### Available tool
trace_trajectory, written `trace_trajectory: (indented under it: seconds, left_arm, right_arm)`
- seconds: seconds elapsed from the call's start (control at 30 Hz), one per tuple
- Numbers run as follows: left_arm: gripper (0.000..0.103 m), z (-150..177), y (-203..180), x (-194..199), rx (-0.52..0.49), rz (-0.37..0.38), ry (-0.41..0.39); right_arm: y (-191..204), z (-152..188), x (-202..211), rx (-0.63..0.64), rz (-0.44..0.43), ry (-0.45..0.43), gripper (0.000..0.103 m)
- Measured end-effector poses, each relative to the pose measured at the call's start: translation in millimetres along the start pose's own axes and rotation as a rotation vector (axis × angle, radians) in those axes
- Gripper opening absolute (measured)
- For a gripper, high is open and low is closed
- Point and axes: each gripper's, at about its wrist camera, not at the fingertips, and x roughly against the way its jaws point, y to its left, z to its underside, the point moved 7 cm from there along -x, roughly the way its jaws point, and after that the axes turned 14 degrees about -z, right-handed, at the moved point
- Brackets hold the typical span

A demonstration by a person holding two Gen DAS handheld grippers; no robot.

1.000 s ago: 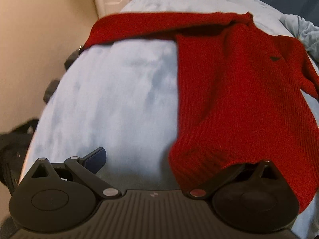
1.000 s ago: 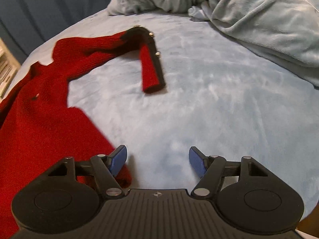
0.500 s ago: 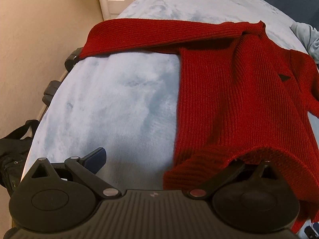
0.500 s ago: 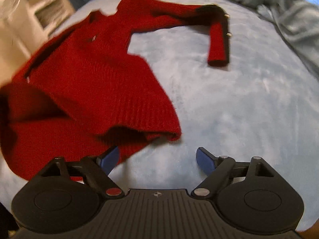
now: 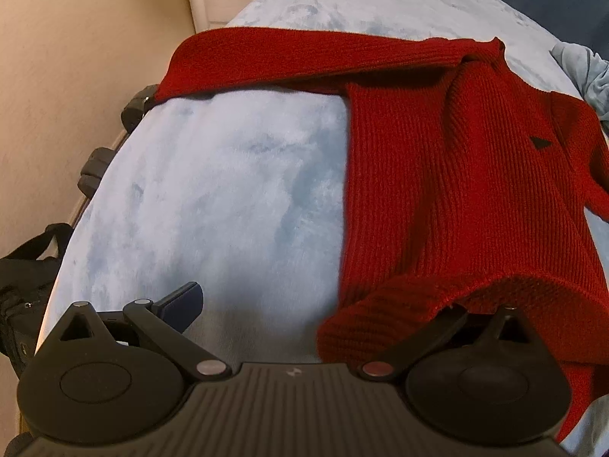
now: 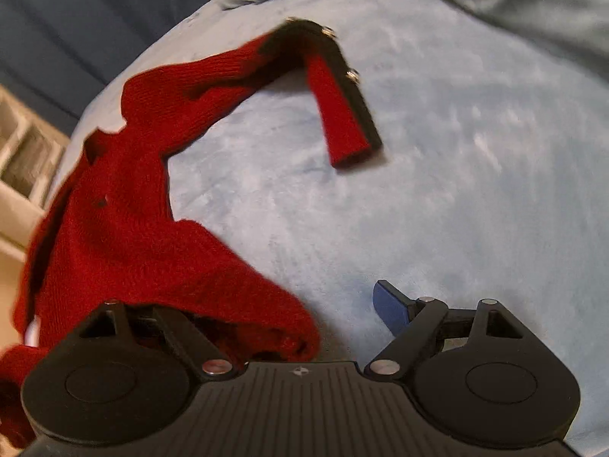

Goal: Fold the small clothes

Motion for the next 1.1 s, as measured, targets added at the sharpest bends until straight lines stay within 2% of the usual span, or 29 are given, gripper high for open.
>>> trace_trajectory:
  seconds: [0.1, 0.23, 0.33, 0.4, 0.43, 0.47, 0.5, 0.6, 0.67, 0.73, 0.8, 0.87, 0.93, 1.0, 1.07, 1.1]
  left_arm:
    - [0.103, 4.3, 1.3, -1.8, 0.014, 0.009, 0.013]
    - [0.103, 5.8, -2.5, 1.2, 0.004, 0.01, 0.006]
    - [0.103, 8.4, -6.7, 8.3, -0.029, 0.007, -0.023]
    - [0.103, 11.5, -7.9, 11.0, -0.049, 0.003, -0.038]
    - [0.103, 14.3, -7.9, 11.5, -0.053, 0.002, -0.04]
    - [0.103, 17.6, -7.7, 11.0, -0.052, 0.002, -0.037]
    - [0.103, 22.4, -7.7, 10.1, -0.05, 0.005, -0.029]
    - [0.103, 42.6, -12.7, 5.2, -0.075, 0.013, 0.003]
    - [0.103, 60.2, -19.3, 1.0, -0.11, 0.005, 0.019]
    - [0.103, 75.5, -24.5, -2.8, -0.141, 0.004, 0.044]
    - [0.103, 88.1, -27.3, -5.2, -0.157, 0.004, 0.063]
    - [0.103, 94.4, -25.2, -2.3, -0.171, -0.013, 0.028]
    - [0.091, 96.3, -22.2, 2.1, -0.186, -0.021, -0.002]
    - [0.089, 97.4, -18.0, 5.1, -0.178, 0.005, 0.007]
    - [0.091, 98.4, -13.8, 6.9, -0.165, 0.046, 0.042]
    - [0.096, 98.9, -13.7, 7.2, -0.156, 0.068, 0.062]
  right_arm:
    - [1.1, -0.9, 8.8, -0.071, -0.05, -0.002, 0.084]
    - [9.3, -10.6, 12.3, -0.045, -0.051, -0.022, 0.082]
    - [14.0, -17.2, 9.3, -0.051, -0.063, -0.046, 0.077]
    - [12.2, -14.9, 6.9, -0.07, -0.082, -0.05, 0.067]
    - [9.5, -10.6, 4.3, -0.082, -0.078, -0.029, 0.048]
    - [7.6, -5.3, 0.6, -0.087, -0.071, 0.004, 0.034]
    - [6.6, 2.8, -1.5, -0.081, -0.063, 0.039, 0.034]
    - [12.5, 24.7, 1.5, -0.013, -0.042, 0.059, 0.034]
    - [17.5, 33.8, 3.9, 0.033, -0.008, 0.044, 0.02]
    - [32.3, 36.7, 8.6, 0.122, 0.026, 0.032, 0.016]
    - [56.1, 34.9, 18.7, 0.294, 0.093, 0.028, 0.015]
    - [80.2, 27.9, 35.1, 0.54, 0.174, -0.005, 0.014]
    - [92.5, 13.1, 55.9, 0.722, 0.224, -0.057, 0.014]
    - [88.7, -11.6, 72.5, 0.739, 0.256, -0.083, 0.014]
    - [76.8, -37.8, 85.1, 0.655, 0.268, -0.115, 0.014]
    - [72.7, -48.0, 89.9, 0.621, 0.258, -0.127, 0.014]
